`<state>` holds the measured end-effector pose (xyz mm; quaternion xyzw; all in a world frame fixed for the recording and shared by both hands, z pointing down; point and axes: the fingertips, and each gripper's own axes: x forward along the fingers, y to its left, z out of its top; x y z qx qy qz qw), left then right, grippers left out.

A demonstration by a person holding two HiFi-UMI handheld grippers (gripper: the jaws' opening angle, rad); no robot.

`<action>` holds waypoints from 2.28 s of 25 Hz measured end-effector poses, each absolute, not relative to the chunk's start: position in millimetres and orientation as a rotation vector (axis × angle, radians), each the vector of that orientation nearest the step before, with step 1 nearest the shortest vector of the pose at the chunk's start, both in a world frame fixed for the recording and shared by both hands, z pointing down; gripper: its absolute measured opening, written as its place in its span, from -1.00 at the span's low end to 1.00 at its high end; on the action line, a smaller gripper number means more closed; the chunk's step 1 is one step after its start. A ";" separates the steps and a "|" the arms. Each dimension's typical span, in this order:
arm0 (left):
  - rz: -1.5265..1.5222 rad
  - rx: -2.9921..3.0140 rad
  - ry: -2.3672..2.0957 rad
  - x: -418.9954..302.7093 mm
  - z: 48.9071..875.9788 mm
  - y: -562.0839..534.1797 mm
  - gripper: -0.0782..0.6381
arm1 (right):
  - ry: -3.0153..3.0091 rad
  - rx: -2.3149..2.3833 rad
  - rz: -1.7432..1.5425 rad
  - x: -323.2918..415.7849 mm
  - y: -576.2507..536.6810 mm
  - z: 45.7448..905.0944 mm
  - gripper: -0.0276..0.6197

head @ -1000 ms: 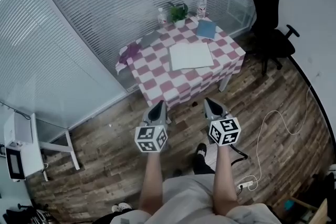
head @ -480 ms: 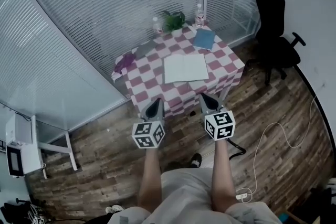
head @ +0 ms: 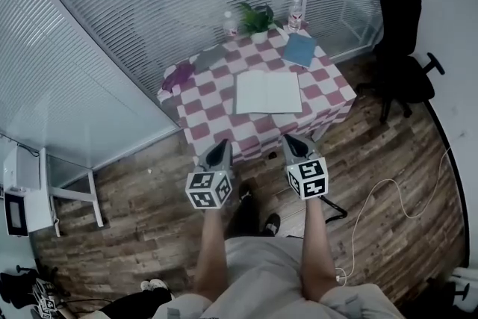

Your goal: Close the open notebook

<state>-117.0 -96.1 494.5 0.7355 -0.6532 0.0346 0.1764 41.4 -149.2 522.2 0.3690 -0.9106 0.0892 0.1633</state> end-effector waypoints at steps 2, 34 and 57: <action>0.076 2.060 -1.828 -125.7 503.5 -107.5 -0.76 | -2.577 1.027 0.215 32.4 -158.8 527.4 -0.91; 0.256 2.061 -1.503 -188.0 622.8 -294.7 -0.76 | -2.184 0.725 -0.170 -63.3 -313.1 647.4 -0.91; 0.331 1.958 -1.468 -201.1 674.1 -314.4 -0.76 | -1.922 0.151 -0.608 -136.2 -307.4 748.7 -0.31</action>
